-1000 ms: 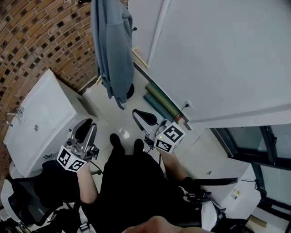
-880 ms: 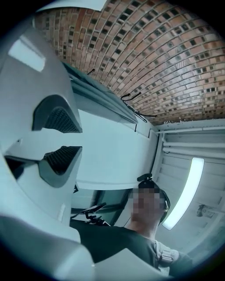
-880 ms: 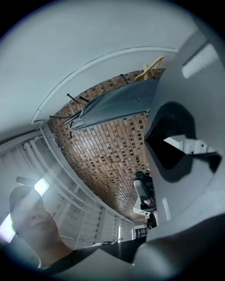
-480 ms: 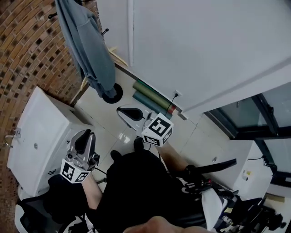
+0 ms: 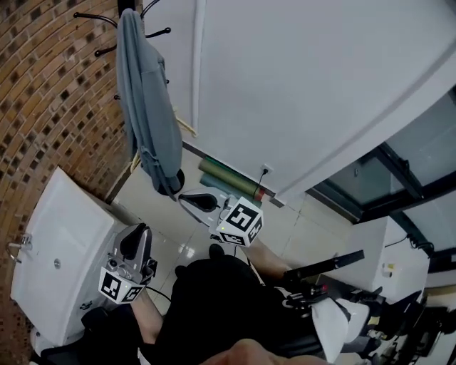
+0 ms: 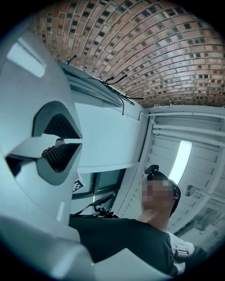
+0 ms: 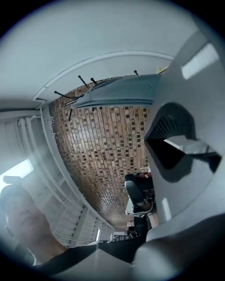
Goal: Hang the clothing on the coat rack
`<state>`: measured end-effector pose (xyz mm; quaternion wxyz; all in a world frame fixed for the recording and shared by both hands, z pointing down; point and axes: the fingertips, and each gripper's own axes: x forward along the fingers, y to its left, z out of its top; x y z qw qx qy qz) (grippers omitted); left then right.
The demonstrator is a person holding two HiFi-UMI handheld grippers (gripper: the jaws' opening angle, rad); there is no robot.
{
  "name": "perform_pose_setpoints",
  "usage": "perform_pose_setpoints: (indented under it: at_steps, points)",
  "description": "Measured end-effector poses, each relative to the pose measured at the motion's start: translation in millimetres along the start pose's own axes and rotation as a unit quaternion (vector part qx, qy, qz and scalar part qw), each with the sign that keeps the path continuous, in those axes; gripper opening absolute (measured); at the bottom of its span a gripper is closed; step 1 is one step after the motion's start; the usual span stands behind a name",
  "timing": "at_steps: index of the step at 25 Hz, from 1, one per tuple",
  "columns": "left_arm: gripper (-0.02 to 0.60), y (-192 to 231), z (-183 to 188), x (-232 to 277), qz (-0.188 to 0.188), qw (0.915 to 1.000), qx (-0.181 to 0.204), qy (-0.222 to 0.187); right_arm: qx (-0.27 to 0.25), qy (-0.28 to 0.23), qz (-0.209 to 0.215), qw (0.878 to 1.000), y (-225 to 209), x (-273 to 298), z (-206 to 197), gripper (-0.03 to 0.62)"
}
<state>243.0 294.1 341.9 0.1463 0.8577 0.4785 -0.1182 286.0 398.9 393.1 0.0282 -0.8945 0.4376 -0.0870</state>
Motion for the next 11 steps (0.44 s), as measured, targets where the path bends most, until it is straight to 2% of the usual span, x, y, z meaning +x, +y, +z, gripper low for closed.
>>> perform_pose_setpoints:
  at_steps: [4, 11]
  points:
    - [0.026, 8.2, 6.0, -9.6, 0.002, 1.0000, 0.007, -0.003, -0.002, 0.008, 0.000, 1.000, 7.1, 11.2, -2.9, 0.002]
    - [0.017, -6.6, 2.9, 12.0, -0.038, 0.9992, -0.001, -0.014, -0.011, 0.030, -0.024, 0.999, 4.5, -6.0, -2.6, 0.002]
